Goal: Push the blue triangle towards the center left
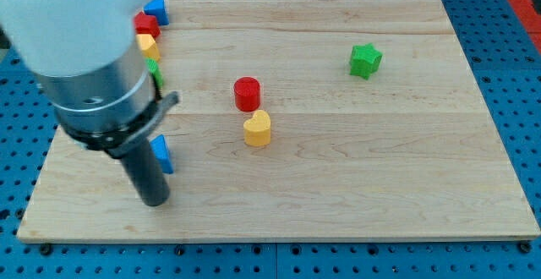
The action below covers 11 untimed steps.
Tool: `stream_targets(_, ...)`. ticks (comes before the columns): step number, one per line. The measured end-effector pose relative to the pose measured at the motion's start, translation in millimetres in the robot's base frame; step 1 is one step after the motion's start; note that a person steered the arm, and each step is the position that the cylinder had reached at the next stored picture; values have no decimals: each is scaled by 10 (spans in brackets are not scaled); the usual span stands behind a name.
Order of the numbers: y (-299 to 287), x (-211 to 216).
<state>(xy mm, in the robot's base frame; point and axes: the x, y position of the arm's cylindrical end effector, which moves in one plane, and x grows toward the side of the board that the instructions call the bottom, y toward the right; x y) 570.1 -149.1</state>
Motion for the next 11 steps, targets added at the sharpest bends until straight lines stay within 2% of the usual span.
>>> stream_targets(1, 196, 97)
stream_targets(3, 63, 196)
stream_targets(5, -211, -142)
stream_targets(6, -157, -67)
stream_targets(7, -80, -67)
stream_targets(8, 577, -116)
stream_targets(9, -2, -582)
stream_targets(10, -302, -713)
stream_targets(11, -147, -561)
